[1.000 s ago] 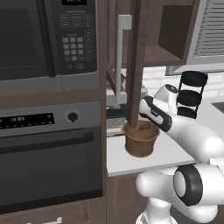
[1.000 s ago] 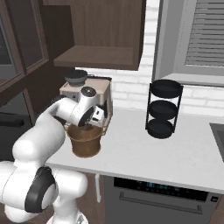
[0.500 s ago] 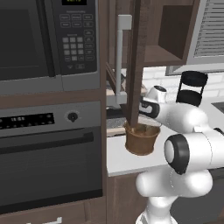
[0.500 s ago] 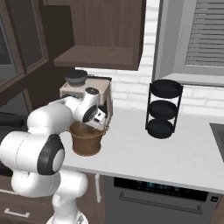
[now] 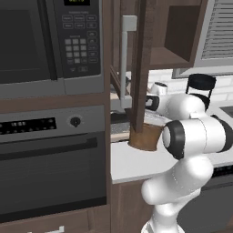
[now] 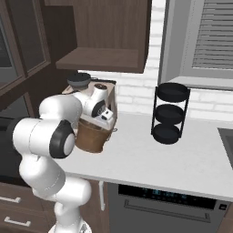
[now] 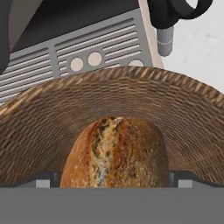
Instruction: Open the cabinet, pick up the bread from the cabinet and place it in the basket. Then move the basket to the dining counter.
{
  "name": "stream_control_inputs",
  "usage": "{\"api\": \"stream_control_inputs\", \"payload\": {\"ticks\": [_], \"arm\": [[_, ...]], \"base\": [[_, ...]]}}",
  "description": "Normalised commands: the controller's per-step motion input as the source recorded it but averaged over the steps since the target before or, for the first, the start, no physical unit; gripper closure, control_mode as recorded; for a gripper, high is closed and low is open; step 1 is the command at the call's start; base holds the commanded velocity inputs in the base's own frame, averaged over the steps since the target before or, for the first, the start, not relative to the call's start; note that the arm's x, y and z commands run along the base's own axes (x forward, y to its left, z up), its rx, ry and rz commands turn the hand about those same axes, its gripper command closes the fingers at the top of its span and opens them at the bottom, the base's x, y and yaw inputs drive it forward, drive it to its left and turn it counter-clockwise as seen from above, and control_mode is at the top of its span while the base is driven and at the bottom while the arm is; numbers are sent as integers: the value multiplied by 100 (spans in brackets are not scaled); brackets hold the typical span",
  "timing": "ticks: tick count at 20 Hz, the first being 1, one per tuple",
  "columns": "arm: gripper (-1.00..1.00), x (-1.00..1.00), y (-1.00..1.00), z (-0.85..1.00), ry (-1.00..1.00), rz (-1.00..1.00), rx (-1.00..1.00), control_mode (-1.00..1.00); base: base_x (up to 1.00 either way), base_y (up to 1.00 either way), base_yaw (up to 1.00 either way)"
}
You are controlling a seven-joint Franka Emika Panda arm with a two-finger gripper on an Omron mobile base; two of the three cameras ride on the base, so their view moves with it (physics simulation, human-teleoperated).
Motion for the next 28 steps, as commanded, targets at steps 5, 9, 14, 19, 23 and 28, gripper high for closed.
{"api": "stream_control_inputs", "payload": {"ticks": [5, 9, 14, 19, 23, 28], "arm": [[-100, -27, 21, -6, 0, -1, 0, -100], [-100, -21, 3, -1, -1, 0, 0, -100], [-100, -2, 0, 0, -3, -1, 0, -100], [-100, 0, 0, 0, -8, -1, -3, -100], [-100, 0, 0, 1, -14, -4, -6, -100], [-100, -46, 0, 45, -8, -1, -2, -100]], "base": [[0, 0, 0], [0, 0, 0], [0, 0, 0], [0, 0, 0], [0, 0, 0], [0, 0, 0]]}}
